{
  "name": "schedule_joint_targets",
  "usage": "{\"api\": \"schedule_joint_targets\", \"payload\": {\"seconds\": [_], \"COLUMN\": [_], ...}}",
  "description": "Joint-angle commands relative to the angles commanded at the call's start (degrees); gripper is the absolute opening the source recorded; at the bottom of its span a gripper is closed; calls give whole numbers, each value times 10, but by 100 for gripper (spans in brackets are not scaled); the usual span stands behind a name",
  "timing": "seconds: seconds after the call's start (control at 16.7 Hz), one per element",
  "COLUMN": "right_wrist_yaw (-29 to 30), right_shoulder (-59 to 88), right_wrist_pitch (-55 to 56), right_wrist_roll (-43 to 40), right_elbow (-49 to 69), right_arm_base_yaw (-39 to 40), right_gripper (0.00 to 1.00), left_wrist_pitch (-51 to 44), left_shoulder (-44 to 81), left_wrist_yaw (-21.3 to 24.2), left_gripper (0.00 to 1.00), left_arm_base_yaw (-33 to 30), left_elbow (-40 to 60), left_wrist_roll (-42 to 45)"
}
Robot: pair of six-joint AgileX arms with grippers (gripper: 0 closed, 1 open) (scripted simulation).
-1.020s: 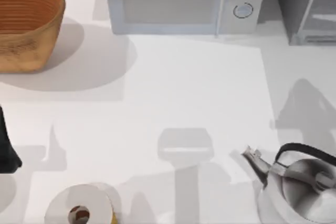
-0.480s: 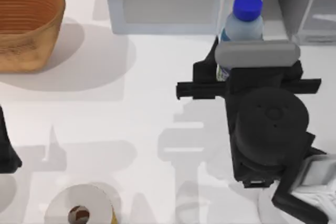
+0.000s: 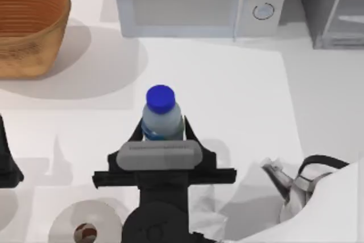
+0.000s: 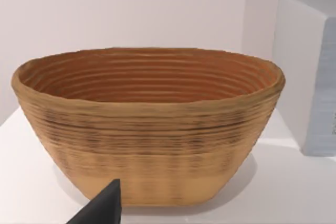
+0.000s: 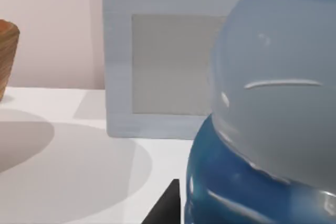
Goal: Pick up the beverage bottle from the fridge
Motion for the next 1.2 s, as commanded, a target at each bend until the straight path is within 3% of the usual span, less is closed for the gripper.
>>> {"api": "schedule_joint_targets", "payload": {"seconds": [0.48, 0.9, 1.2], "right_wrist_yaw": [14, -54, -60], "right_shoulder": [31, 112, 119], "right_wrist_pitch": [17, 64, 68], "right_wrist_roll": [0, -8, -8], "right_elbow": [14, 59, 63], "right_arm_base_yaw": [13, -56, -61], "right_gripper": [0, 0, 0], "left_wrist_pitch": [0, 0, 0], "left_shoulder": [0, 0, 0], "left_wrist_yaw": [0, 0, 0], "left_gripper": [100, 100, 100], "left_arm_base_yaw": [0, 0, 0], "left_elbow": [0, 0, 0], "left_wrist_roll": [0, 0, 0]}}
